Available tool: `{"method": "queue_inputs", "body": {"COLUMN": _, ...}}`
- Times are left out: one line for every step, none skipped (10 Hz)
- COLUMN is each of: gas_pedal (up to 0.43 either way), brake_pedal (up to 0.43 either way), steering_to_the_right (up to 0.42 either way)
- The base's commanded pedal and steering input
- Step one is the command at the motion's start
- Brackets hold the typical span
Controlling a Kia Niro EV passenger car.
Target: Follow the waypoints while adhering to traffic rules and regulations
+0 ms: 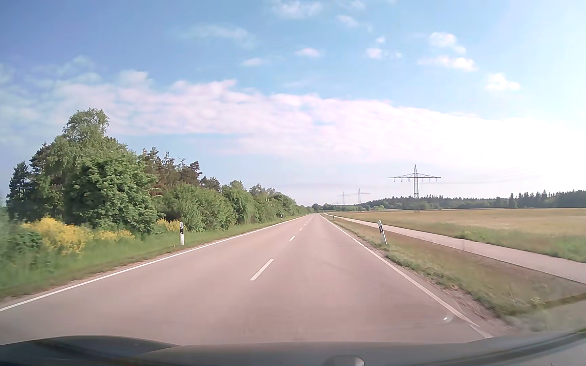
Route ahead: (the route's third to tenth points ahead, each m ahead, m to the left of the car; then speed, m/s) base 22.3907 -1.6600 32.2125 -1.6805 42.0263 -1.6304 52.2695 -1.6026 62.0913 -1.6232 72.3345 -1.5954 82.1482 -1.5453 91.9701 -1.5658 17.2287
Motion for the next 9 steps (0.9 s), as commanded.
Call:
{"method": "queue_inputs", "body": {"gas_pedal": 0.209, "brake_pedal": 0.0, "steering_to_the_right": 0.001}}
{"method": "queue_inputs", "body": {"gas_pedal": 0.22, "brake_pedal": 0.0, "steering_to_the_right": 0.001}}
{"method": "queue_inputs", "body": {"gas_pedal": 0.248, "brake_pedal": 0.0, "steering_to_the_right": 0.001}}
{"method": "queue_inputs", "body": {"gas_pedal": 0.26, "brake_pedal": 0.0, "steering_to_the_right": 0.001}}
{"method": "queue_inputs", "body": {"gas_pedal": 0.26, "brake_pedal": 0.0, "steering_to_the_right": 0.001}}
{"method": "queue_inputs", "body": {"gas_pedal": 0.26, "brake_pedal": 0.0, "steering_to_the_right": 0.001}}
{"method": "queue_inputs", "body": {"gas_pedal": 0.26, "brake_pedal": 0.0, "steering_to_the_right": 0.001}}
{"method": "queue_inputs", "body": {"gas_pedal": 0.26, "brake_pedal": 0.0, "steering_to_the_right": 0.001}}
{"method": "queue_inputs", "body": {"gas_pedal": 0.26, "brake_pedal": 0.0, "steering_to_the_right": 0.001}}
